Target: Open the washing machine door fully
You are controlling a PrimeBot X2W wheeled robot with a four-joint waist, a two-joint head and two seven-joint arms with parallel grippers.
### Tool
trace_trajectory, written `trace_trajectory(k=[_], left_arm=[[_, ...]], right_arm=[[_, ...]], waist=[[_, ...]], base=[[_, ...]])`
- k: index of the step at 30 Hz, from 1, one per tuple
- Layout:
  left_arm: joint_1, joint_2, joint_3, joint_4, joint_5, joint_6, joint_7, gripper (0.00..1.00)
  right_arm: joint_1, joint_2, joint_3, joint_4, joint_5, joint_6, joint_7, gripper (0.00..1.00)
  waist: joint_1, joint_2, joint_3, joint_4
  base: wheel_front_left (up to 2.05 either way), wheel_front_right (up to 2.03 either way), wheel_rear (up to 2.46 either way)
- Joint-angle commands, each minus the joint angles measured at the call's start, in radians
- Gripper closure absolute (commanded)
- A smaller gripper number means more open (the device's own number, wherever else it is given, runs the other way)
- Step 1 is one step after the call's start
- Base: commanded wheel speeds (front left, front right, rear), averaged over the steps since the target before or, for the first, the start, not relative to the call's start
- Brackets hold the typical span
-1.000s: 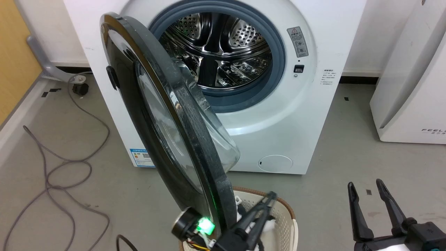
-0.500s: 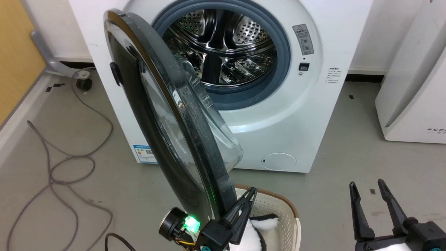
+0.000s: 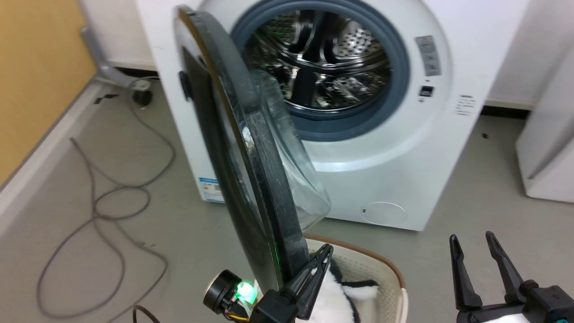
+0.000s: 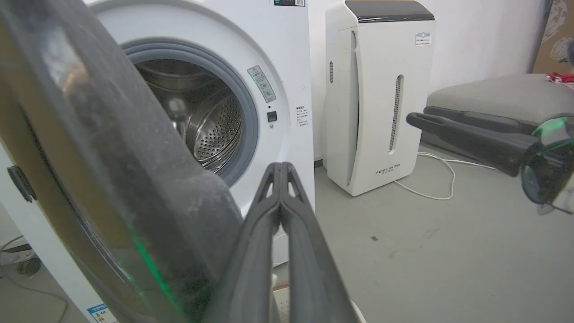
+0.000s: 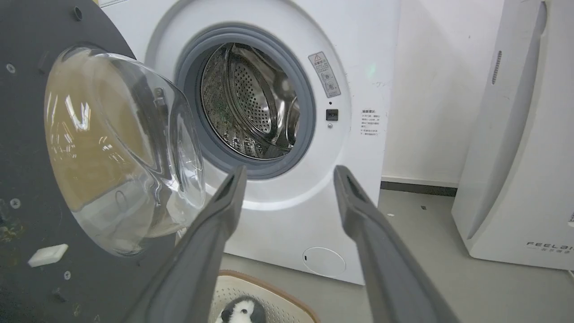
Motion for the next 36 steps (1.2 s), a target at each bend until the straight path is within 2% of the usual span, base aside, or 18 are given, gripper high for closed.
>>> trace_trajectory(k=[1, 6, 12, 24, 36], left_arm=[[0.009, 0.013, 0.016, -0.004, 0.005, 0.005, -0.004, 1.0], [0.022, 0.018, 0.011, -0.025, 0.009, 0.005, -0.004, 1.0], [0.04, 0.02, 0.008, -0.057, 0.007, 0.012, -0.004, 1.0], [0.064, 0.035, 0.013, -0.072, 0.003, 0.022, -0.004, 1.0], [0.097, 0.066, 0.103, -0.112, -0.011, 0.095, -0.004, 1.0]], right_arm=[[0.002, 0.005, 0.001, 0.001, 0.003, 0.001, -0.004, 0.0], [0.007, 0.005, 0.002, -0.001, 0.002, 0.001, -0.004, 0.0], [0.014, 0.005, 0.003, -0.001, 0.01, 0.001, -0.004, 0.0], [0.002, 0.005, 0.011, -0.001, 0.014, 0.001, -0.004, 0.0], [-0.066, 0.005, 0.064, 0.027, -0.006, 0.001, -0.004, 0.0]], waist=[[0.0, 0.0, 0.0, 0.026], [0.0, 0.0, 0.001, 0.088], [0.0, 0.0, 0.012, 0.192], [0.0, 0.0, 0.036, 0.344], [0.0, 0.0, 0.085, 0.37]], base=[[0.0, 0.0, 0.0], [0.0, 0.0, 0.0], [0.0, 0.0, 0.0], [0.0, 0.0, 0.0], [0.0, 0.0, 0.0]])
